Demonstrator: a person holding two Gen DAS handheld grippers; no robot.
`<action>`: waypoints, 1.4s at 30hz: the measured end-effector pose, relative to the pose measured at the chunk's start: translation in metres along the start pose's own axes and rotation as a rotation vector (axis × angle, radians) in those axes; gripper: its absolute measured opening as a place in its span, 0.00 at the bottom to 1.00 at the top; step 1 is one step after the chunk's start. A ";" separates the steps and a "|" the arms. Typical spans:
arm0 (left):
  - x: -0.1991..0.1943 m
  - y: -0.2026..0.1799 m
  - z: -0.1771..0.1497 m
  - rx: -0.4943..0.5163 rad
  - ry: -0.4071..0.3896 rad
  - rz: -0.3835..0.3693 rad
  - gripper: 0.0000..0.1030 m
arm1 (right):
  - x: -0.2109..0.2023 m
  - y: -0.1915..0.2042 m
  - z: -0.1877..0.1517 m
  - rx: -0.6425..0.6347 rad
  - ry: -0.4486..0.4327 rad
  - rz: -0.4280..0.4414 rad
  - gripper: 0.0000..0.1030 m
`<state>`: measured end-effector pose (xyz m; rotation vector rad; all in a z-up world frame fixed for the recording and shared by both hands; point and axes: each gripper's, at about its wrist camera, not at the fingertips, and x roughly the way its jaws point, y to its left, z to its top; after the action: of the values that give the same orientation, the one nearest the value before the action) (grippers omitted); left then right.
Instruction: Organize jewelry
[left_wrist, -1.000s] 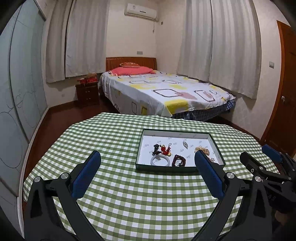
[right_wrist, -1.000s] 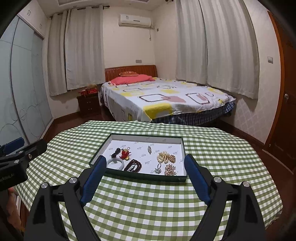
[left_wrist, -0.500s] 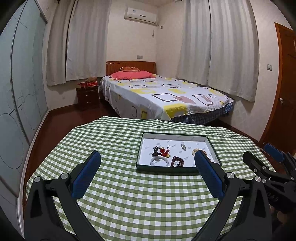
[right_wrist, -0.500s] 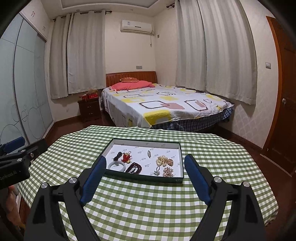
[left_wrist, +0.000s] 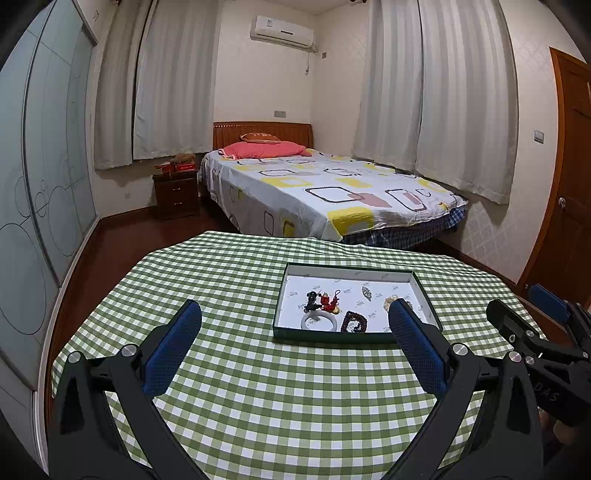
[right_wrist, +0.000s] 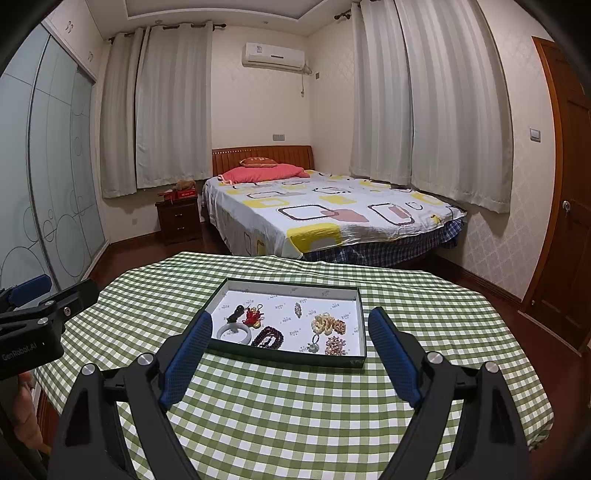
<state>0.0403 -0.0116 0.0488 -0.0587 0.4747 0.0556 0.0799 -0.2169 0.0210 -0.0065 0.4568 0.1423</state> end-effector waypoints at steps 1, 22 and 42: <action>0.000 0.000 0.000 0.000 0.000 0.001 0.96 | 0.000 0.000 0.000 0.000 0.000 0.000 0.81; 0.000 0.000 0.000 0.000 0.000 0.002 0.96 | 0.000 0.000 0.000 0.001 0.001 0.000 0.81; 0.003 -0.002 -0.001 0.015 0.002 0.022 0.96 | 0.002 0.001 -0.003 0.002 0.011 0.000 0.81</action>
<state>0.0426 -0.0140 0.0467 -0.0386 0.4775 0.0731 0.0800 -0.2158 0.0173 -0.0052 0.4676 0.1416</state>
